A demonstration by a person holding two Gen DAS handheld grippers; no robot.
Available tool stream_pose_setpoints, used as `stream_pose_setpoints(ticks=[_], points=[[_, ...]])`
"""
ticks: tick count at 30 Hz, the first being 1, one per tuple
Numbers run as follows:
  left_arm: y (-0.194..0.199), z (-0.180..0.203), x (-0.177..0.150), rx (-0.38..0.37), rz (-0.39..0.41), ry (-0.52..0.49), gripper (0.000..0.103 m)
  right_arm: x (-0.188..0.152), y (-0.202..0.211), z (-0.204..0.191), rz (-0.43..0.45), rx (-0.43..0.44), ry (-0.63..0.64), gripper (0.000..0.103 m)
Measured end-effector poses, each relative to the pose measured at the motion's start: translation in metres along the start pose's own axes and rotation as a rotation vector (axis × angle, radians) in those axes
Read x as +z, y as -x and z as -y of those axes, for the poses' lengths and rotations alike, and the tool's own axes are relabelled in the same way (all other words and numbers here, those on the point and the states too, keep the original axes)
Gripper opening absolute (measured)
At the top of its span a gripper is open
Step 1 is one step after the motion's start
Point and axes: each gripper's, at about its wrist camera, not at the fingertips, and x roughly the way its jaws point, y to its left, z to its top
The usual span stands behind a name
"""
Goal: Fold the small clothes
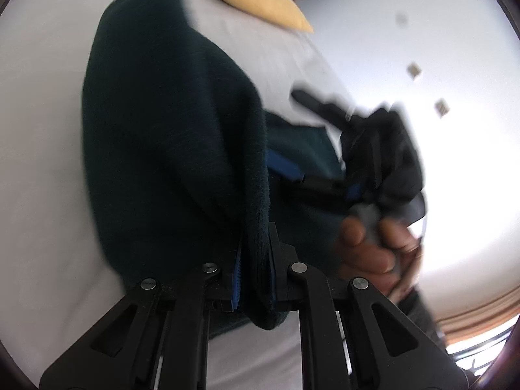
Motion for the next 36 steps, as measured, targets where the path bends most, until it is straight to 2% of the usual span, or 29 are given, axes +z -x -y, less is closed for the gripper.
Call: stream_pose_setpoints(ticks=[4, 8, 10, 12, 15, 16, 19, 24, 32, 36], points=[[-0.035, 0.013, -0.012, 0.034, -0.052, -0.040, 0.011, 0.010, 0.004, 0.002, -0.023, -0.003, -0.002, 0.080], [-0.048, 0.021, -0.017, 0.058, -0.062, -0.077, 0.011, 0.017, -0.006, -0.018, -0.039, -0.099, 0.077, 0.081], [-0.047, 0.020, -0.014, 0.049, -0.059, -0.066, 0.011, 0.020, -0.006, -0.026, -0.035, -0.112, 0.111, 0.080], [-0.046, 0.018, -0.012, 0.037, -0.058, -0.061, 0.011, 0.021, -0.006, -0.037, -0.022, -0.178, 0.169, 0.075], [-0.046, 0.019, -0.011, 0.031, -0.058, -0.064, 0.011, 0.023, -0.014, -0.041, -0.046, -0.302, 0.220, 0.051], [-0.044, 0.020, -0.013, 0.029, -0.059, -0.067, 0.011, 0.025, -0.018, -0.040, -0.049, -0.358, 0.225, 0.038], [-0.035, 0.015, -0.017, 0.022, -0.061, -0.083, 0.011, 0.028, -0.013, -0.038, -0.023, -0.419, 0.237, 0.016], [-0.038, 0.026, -0.007, -0.015, -0.066, -0.120, 0.011, 0.031, -0.002, -0.050, 0.002, -0.461, 0.294, 0.014], [-0.064, 0.060, 0.008, -0.068, -0.087, -0.184, 0.011, 0.048, 0.053, -0.059, 0.018, -0.518, 0.342, 0.014], [-0.074, 0.073, 0.017, -0.103, -0.096, -0.209, 0.011, 0.058, 0.088, -0.050, 0.030, -0.541, 0.326, 0.014]])
